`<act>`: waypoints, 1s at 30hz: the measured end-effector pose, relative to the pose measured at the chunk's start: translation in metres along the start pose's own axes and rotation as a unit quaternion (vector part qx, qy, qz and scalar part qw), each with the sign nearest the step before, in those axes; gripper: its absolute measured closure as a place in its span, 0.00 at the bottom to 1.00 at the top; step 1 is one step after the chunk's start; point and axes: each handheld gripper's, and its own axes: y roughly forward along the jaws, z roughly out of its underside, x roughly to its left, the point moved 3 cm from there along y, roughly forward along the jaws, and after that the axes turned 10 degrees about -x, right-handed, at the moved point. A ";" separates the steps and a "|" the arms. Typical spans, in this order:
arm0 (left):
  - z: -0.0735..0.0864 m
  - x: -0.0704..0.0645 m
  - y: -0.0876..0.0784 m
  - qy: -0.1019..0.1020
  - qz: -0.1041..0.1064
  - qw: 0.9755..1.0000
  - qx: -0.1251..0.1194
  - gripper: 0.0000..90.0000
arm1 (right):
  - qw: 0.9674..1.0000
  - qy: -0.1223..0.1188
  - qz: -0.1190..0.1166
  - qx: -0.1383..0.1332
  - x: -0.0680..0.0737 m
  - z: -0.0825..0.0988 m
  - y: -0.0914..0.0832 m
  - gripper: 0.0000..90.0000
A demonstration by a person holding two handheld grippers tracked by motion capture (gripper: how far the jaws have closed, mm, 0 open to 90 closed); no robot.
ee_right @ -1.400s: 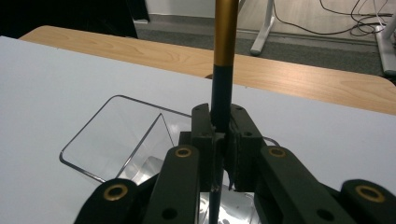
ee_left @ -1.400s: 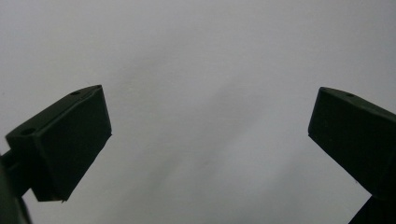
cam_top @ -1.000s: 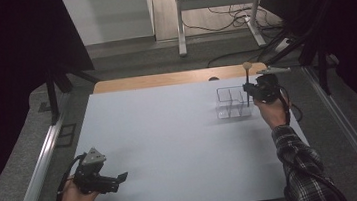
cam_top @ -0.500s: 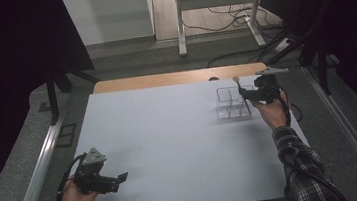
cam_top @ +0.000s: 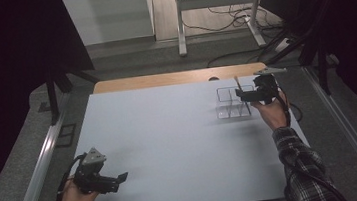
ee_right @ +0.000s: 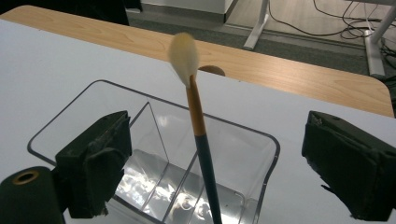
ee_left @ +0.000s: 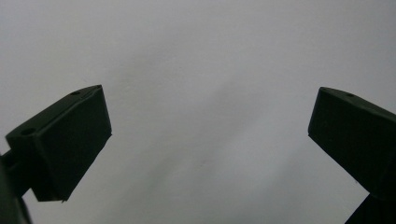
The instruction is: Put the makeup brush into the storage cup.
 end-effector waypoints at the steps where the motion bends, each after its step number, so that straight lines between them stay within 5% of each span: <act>1: 0.000 0.000 0.000 0.000 0.000 1.000 0.000 0.00 | 1.000 -0.001 0.000 0.000 0.000 0.000 0.000 0.09; 30: 0.000 0.000 -0.001 -0.005 0.001 1.000 -0.002 0.00 | 0.999 -0.021 -0.014 0.024 0.011 0.002 -0.018 0.01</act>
